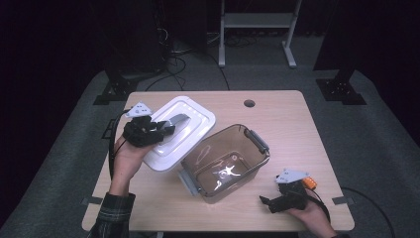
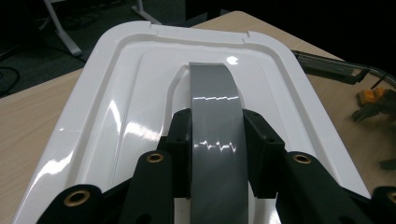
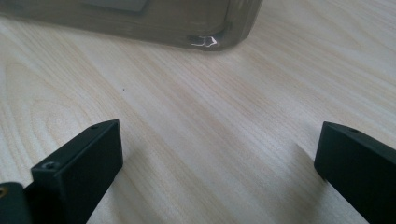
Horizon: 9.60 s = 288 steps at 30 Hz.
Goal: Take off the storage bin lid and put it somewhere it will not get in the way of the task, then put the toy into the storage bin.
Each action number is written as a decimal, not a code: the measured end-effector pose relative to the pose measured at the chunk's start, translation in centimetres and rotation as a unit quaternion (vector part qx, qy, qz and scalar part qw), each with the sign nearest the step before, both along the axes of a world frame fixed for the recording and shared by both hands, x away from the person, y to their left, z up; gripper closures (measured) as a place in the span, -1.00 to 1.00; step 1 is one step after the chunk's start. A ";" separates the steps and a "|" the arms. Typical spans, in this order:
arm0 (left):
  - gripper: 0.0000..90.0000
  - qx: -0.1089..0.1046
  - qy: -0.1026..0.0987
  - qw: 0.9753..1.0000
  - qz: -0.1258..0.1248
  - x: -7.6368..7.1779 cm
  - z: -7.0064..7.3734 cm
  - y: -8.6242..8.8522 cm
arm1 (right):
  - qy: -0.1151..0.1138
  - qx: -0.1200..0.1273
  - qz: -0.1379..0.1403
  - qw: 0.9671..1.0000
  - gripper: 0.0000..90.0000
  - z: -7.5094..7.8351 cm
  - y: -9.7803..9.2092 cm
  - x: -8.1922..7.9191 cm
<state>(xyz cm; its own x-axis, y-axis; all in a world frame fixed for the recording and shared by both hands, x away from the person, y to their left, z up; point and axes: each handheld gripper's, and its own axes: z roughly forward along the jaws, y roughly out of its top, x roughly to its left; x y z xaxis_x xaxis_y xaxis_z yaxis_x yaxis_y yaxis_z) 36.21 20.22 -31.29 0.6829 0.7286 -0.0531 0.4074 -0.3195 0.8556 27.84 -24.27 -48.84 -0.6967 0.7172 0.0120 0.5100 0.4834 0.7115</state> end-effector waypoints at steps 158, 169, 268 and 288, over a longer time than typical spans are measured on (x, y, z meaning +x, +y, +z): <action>-1.00 0.129 0.079 0.986 -0.076 -6.9 -15.0 -2.1 | 0.012 -0.010 0.009 1.000 -1.00 0.3 -0.2 -0.1; -1.00 0.131 0.079 0.983 -0.100 -7.2 -16.4 -3.0 | -0.001 0.008 0.006 1.000 -0.91 1.6 -0.8 -0.4; -1.00 0.109 0.053 0.987 -0.101 -7.9 -17.2 -2.6 | 0.034 0.003 -0.118 0.992 0.30 3.2 -11.0 0.4; -1.00 0.108 0.053 0.988 -0.101 -7.9 -17.2 -2.6 | 0.014 0.023 -0.103 0.994 0.30 5.3 -10.4 -0.3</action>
<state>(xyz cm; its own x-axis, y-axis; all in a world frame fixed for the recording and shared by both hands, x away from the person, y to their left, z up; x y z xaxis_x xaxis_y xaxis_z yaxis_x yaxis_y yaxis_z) 28.29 17.64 -48.48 0.8147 0.5798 0.0098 0.4003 -0.5744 0.7140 27.53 -34.67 -43.51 -0.5337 0.8432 0.0649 0.6142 0.3337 0.7151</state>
